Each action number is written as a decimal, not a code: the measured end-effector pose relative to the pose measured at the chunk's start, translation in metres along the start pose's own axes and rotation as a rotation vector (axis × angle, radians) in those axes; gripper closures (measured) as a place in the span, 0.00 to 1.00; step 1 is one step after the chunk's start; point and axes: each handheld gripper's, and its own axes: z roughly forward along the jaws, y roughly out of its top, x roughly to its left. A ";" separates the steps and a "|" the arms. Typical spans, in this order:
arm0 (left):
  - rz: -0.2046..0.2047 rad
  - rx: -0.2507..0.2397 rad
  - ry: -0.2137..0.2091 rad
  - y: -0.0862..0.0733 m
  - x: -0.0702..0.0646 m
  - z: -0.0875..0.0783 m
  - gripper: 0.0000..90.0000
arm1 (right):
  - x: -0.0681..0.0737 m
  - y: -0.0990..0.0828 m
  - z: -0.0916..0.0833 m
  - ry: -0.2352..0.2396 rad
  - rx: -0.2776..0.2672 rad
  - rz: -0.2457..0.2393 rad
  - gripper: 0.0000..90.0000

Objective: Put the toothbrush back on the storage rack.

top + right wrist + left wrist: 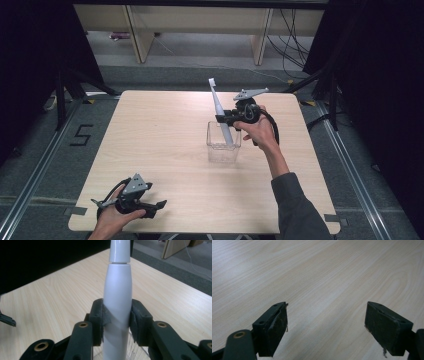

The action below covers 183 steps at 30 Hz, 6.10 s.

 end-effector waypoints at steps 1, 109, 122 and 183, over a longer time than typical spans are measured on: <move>0.000 0.002 -0.001 0.000 0.000 0.000 0.20 | 0.001 -0.003 0.002 -0.010 0.033 0.004 0.74; 0.008 0.013 -0.006 0.001 -0.001 0.000 0.20 | 0.016 -0.023 0.034 -0.142 0.290 0.054 0.63; 0.012 0.015 0.000 0.001 0.000 -0.001 0.20 | 0.018 -0.018 0.015 -0.119 0.204 0.003 0.46; 0.004 0.026 0.001 0.000 0.001 -0.001 0.20 | 0.030 -0.034 -0.050 -0.138 0.055 0.023 0.37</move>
